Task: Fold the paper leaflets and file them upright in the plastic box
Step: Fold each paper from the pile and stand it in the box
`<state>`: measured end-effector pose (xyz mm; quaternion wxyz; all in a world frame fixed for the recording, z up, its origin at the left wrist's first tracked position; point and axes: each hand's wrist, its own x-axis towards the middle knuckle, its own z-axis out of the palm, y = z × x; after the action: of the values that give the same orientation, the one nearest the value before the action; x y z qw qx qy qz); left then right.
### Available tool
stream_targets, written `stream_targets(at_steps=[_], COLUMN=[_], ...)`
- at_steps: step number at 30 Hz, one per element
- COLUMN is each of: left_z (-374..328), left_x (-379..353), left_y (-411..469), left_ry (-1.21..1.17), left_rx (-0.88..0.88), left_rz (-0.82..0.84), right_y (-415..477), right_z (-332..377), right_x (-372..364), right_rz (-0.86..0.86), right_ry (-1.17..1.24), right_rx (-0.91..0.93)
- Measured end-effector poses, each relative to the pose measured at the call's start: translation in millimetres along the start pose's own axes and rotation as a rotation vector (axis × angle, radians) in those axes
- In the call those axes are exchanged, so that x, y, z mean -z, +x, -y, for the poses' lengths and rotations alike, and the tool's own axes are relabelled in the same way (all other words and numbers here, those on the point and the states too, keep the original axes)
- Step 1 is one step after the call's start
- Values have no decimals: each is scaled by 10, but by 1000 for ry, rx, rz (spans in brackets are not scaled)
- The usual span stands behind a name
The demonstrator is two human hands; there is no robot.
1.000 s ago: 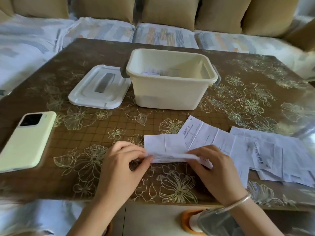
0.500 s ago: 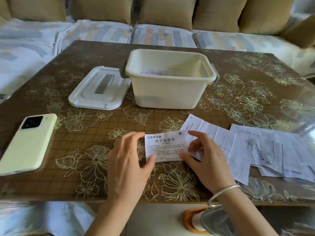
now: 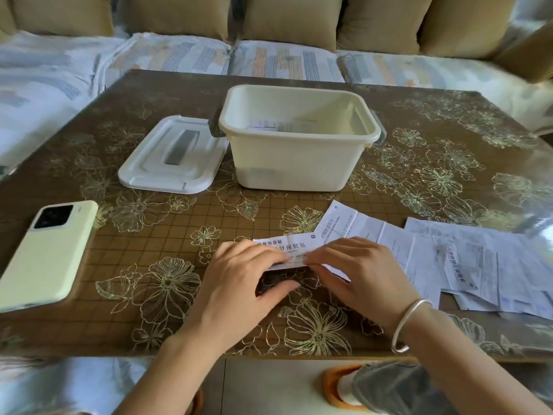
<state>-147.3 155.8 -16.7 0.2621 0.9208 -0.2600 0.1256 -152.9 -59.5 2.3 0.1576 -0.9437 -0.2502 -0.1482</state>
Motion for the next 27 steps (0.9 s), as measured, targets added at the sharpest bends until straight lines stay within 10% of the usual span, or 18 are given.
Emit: stream_targets(at_steps=[13, 27], left_z=[18, -14], left_x=[9, -50], left_y=[26, 25], left_ry=[-63, 112], left_rx=[100, 49], left_rz=[-80, -134], right_y=[-113, 77], right_z=[287, 267], right_x=[-101, -28], right_rz=[-198, 75], right_ry=[187, 73], right_rx=[-371, -525])
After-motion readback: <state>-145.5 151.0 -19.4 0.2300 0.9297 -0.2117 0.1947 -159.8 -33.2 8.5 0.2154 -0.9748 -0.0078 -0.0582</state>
